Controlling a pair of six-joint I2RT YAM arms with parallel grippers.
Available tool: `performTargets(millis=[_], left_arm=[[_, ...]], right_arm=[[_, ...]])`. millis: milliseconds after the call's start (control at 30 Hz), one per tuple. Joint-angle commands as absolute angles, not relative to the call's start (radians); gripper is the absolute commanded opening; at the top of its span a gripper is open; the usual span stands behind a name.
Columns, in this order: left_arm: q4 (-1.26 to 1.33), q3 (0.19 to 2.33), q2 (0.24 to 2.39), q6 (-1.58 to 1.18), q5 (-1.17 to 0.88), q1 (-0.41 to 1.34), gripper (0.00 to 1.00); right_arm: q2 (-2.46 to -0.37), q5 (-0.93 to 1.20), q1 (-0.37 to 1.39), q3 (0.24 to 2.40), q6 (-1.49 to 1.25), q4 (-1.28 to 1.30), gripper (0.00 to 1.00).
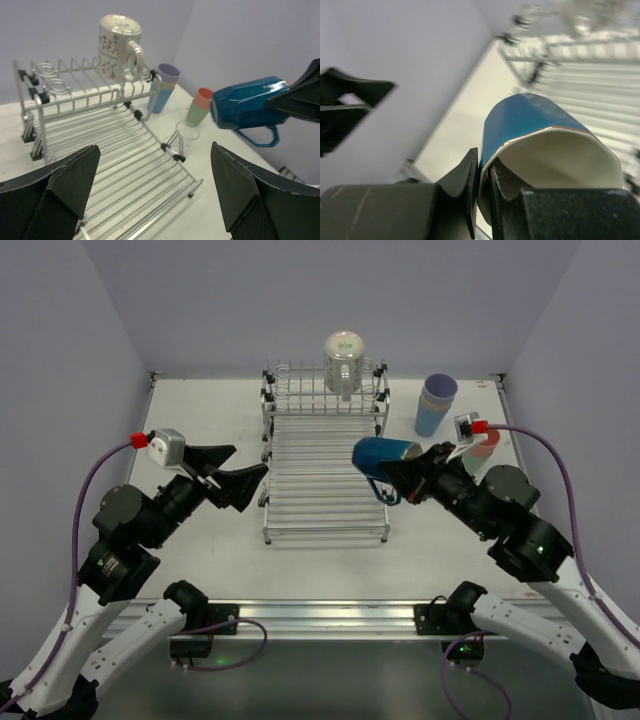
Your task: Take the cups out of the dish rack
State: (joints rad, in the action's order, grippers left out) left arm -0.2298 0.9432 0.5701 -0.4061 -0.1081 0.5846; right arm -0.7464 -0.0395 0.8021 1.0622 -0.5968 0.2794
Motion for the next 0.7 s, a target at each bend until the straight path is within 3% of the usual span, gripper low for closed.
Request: performTargets(millis=[0,100,267,433,667], left_arm=[[-0.413,0.937,0.537,-0.267,-0.064,0.581,1.0],[-0.42,0.888,0.514,-0.244,-0.064,0.581,1.0],[-0.374,0.784,0.486,-0.256,-0.107,0.581,1.0],[-0.316,0.706,0.463,-0.258,-0.108,0.606,1.0],[-0.351,0.703,0.436,-0.247,-0.026,0.678,1.0]], right_arm=[[-0.7,-0.311,0.77,1.147,-0.534,0.726,0.0],[-0.73,-0.379,0.668,1.155,-0.56,0.937,0.0],[-0.808,-0.328,0.361,1.098,-0.491,0.934,0.0],[-0.919,-0.253,0.158,1.013,-0.46,0.79,0.0],[-1.118,-0.178,0.052,0.957,-0.422,0.581,0.0]])
